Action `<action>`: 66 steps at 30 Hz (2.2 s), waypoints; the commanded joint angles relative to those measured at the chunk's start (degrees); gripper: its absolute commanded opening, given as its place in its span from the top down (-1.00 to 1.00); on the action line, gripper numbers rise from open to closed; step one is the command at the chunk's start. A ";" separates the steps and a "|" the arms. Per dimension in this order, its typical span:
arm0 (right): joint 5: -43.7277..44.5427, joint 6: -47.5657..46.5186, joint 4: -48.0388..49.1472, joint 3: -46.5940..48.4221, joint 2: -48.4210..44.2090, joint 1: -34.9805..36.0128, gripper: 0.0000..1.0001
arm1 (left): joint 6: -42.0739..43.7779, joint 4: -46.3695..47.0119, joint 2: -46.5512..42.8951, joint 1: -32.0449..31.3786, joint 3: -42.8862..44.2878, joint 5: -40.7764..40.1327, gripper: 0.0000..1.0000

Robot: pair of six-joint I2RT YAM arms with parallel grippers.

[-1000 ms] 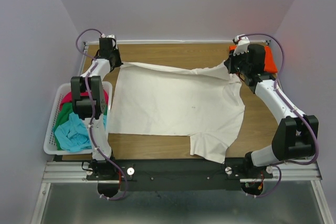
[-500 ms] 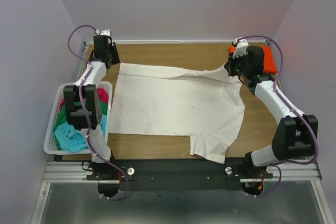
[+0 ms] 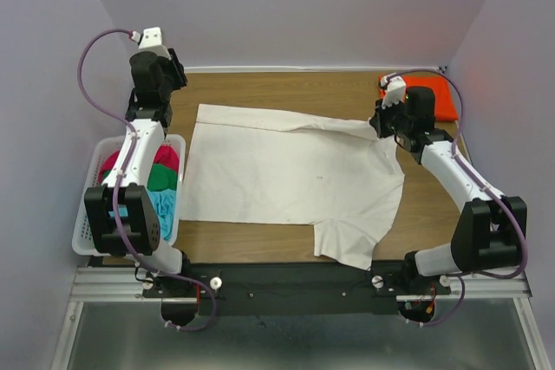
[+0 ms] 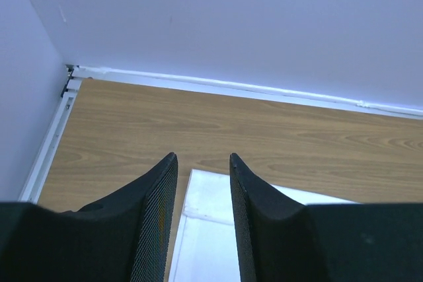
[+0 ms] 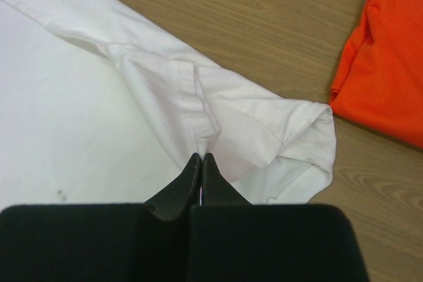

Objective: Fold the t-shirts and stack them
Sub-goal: Fold the tshirt

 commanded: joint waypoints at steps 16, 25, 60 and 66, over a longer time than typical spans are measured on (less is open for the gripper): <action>-12.55 -13.13 -15.49 -3.30 -0.87 0.79 -0.24 | -0.84 3.74 -30.70 0.49 -27.45 9.66 0.06; -16.94 -6.44 -20.68 22.09 29.18 0.70 -0.24 | 2.32 2.69 -38.10 0.49 -35.47 9.66 0.06; -13.16 -7.40 -25.51 29.94 36.24 4.91 0.98 | 1.09 3.48 -36.60 0.40 -35.29 12.21 0.06; -13.43 -8.28 -25.60 28.10 33.43 8.69 0.99 | 1.27 3.48 -36.78 0.40 -35.20 12.12 0.06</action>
